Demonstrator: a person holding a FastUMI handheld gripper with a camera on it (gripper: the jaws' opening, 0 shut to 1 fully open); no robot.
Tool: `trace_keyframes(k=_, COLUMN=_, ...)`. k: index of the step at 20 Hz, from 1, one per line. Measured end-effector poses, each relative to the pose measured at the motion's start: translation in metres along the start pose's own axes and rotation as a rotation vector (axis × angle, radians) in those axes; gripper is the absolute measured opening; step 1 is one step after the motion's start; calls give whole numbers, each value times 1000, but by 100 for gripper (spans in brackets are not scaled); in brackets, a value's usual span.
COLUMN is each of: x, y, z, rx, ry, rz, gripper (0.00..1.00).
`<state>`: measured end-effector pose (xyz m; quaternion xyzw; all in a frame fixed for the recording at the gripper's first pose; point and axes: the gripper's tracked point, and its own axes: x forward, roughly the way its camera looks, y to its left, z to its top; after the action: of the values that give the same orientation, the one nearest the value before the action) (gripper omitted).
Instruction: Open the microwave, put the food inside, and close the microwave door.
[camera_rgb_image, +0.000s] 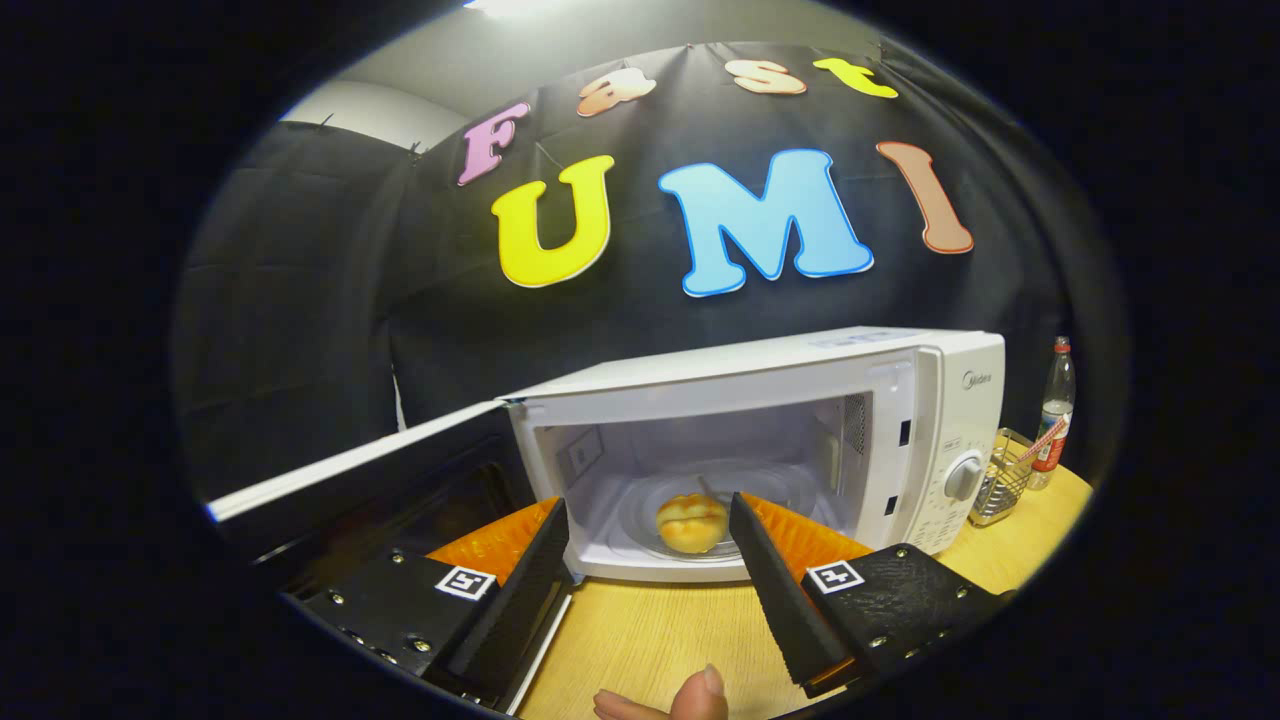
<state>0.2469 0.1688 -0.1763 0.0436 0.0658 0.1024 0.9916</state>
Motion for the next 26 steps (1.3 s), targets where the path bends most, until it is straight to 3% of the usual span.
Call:
trace_keyframes(k=5, x=-86, y=61, z=53, rx=51, ry=-82, rz=169, gripper=97)
trace_keyframes(k=10, x=-156, y=142, z=82, rx=-2, ry=-149, rz=337, gripper=97)
trace_keyframes(k=13, x=-179, y=190, z=78, rx=-14, ry=-152, rz=428, gripper=97)
trace_keyframes(k=19, x=-185, y=242, z=22, rx=-86, ry=-87, rz=507, gripper=97)
trace_keyframes(k=21, x=-183, y=254, z=5, rx=-120, ry=-102, rz=525, gripper=92)
trace_keyframes(k=23, x=-180, y=259, z=-14, rx=-177, ry=-99, rz=510, gripper=78)
trace_keyframes(k=24, x=-180, y=269, z=-29, rx=-207, ry=-102, rz=543, gripper=68)
trace_keyframes(k=25, x=-175, y=267, z=-41, rx=-245, ry=-93, rz=523, gripper=69)
trace_keyframes(k=26, x=-173, y=266, z=-50, rx=-271, ry=-89, rz=509, gripper=51)
